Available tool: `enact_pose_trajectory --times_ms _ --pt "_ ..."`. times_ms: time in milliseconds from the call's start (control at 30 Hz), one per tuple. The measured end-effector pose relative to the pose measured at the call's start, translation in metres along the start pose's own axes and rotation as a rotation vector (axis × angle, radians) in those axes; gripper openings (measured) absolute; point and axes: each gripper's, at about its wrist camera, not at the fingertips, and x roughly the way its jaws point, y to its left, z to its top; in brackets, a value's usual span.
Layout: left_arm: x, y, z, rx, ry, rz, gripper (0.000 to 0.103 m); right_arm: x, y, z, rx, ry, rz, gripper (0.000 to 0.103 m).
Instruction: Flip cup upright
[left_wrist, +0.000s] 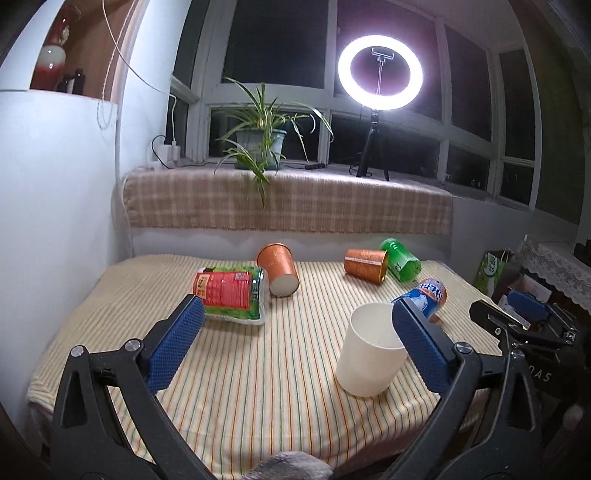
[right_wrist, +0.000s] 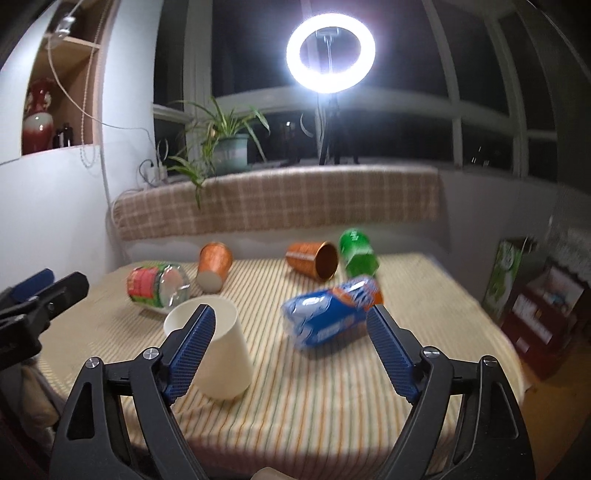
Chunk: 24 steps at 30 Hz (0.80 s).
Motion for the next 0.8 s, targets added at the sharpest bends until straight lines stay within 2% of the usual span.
enact_pose_trajectory --times_ms 100,200,800 --pt "-0.0011 -0.0010 0.0009 0.002 -0.005 0.003 0.103 0.0007 0.0002 0.0006 -0.005 -0.014 -0.015 0.086" --pt "-0.0014 -0.0006 0.0007 -0.001 -0.003 0.006 0.103 0.0002 0.0005 -0.0001 0.000 -0.027 -0.024 0.102" --pt "0.0028 0.0042 0.0017 -0.004 -0.008 0.022 0.103 -0.0001 0.0058 -0.0005 -0.023 -0.044 -0.044 0.103"
